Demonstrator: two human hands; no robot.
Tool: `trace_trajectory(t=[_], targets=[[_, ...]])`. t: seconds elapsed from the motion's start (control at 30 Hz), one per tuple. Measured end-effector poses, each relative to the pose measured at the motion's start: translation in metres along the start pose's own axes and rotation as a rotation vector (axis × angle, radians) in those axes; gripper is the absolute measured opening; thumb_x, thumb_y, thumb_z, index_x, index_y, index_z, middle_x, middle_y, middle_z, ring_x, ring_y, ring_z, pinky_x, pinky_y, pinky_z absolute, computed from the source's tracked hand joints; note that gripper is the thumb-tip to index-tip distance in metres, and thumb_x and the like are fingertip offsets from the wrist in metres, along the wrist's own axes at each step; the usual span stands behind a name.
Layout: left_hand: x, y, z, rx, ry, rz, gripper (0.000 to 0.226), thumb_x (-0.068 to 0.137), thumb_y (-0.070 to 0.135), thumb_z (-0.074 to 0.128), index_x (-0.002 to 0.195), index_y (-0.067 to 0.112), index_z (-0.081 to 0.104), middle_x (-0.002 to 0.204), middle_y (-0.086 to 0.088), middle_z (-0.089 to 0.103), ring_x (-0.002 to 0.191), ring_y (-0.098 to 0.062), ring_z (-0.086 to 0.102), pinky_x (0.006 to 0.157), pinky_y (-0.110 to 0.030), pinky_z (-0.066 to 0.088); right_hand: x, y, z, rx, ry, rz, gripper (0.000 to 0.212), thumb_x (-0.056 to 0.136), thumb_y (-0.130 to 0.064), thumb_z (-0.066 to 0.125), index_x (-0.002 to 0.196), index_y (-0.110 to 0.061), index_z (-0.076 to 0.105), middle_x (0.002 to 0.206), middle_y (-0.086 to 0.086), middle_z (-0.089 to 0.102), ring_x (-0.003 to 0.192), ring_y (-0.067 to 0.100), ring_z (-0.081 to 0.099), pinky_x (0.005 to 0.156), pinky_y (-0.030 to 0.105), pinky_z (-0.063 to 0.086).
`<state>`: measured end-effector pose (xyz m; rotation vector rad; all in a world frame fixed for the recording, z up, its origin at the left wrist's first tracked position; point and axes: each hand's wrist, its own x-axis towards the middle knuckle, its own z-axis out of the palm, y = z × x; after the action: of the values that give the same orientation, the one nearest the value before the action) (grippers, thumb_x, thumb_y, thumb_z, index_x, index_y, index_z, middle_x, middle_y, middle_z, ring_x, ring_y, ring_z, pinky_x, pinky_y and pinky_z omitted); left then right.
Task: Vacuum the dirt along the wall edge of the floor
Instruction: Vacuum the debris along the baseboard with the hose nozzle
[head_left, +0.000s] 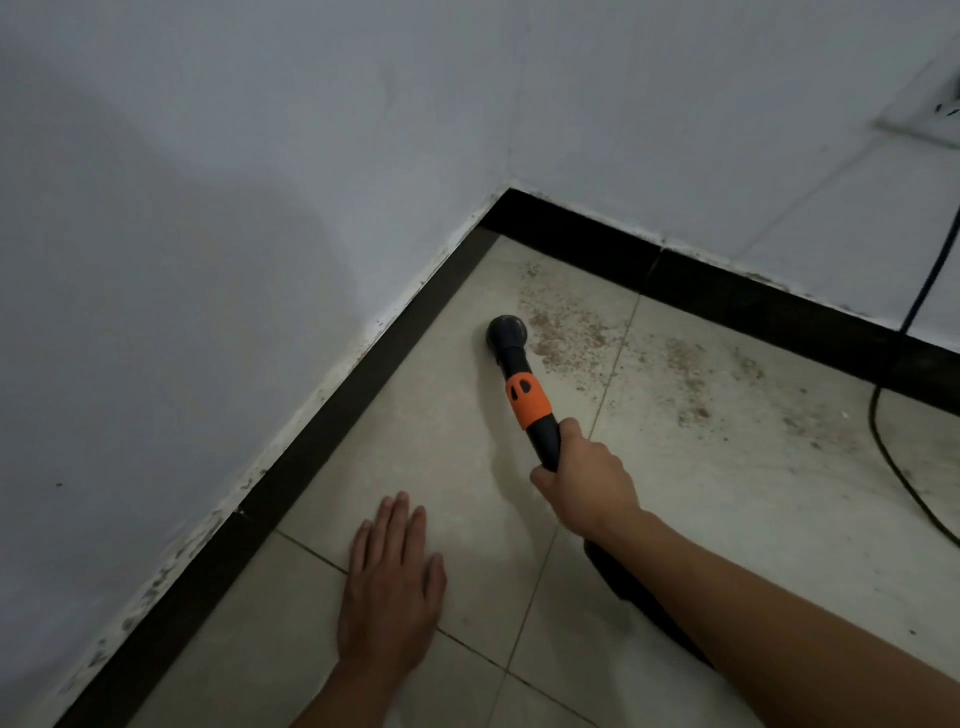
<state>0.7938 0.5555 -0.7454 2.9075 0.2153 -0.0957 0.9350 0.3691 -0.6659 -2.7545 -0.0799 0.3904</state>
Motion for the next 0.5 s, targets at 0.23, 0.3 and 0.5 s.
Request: trace_trajectory(t=[0.23, 0.3, 0.5], targets=[[-0.001, 0.000, 0.000, -0.006, 0.010, 0.008, 0.059, 0.093, 0.039, 0.030, 0.136, 0.007, 0.053, 0.149, -0.014, 0.043, 0.140, -0.026, 0.037, 0.114, -0.042, 0.024, -0.045, 0.049, -0.005, 0.003, 0.042, 0.129, 0.032, 0.088, -0.034, 0.063, 0.103, -0.025, 0.036, 0.078, -0.002, 0.054, 0.064, 0.018, 0.056, 0.054, 0.031, 0.044], [-0.001, 0.002, -0.002, -0.012, 0.021, 0.005, 0.060, 0.092, 0.038, 0.029, 0.135, 0.006, 0.055, 0.148, -0.015, 0.044, 0.139, -0.027, 0.039, 0.113, -0.043, 0.026, -0.060, 0.059, -0.007, -0.014, 0.037, 0.133, 0.033, 0.088, -0.035, 0.062, 0.102, -0.027, 0.034, 0.075, -0.005, 0.050, 0.060, 0.012, 0.051, 0.049, 0.027, 0.037], [-0.002, 0.006, -0.006, -0.007, 0.023, 0.001, 0.062, 0.091, 0.038, 0.027, 0.132, 0.003, 0.057, 0.145, -0.018, 0.047, 0.136, -0.030, 0.042, 0.109, -0.047, 0.032, -0.109, 0.094, -0.006, -0.089, -0.006, 0.098, 0.030, 0.089, -0.039, 0.060, 0.109, -0.029, 0.039, 0.079, -0.007, 0.054, 0.060, 0.013, 0.050, 0.047, 0.022, 0.029]])
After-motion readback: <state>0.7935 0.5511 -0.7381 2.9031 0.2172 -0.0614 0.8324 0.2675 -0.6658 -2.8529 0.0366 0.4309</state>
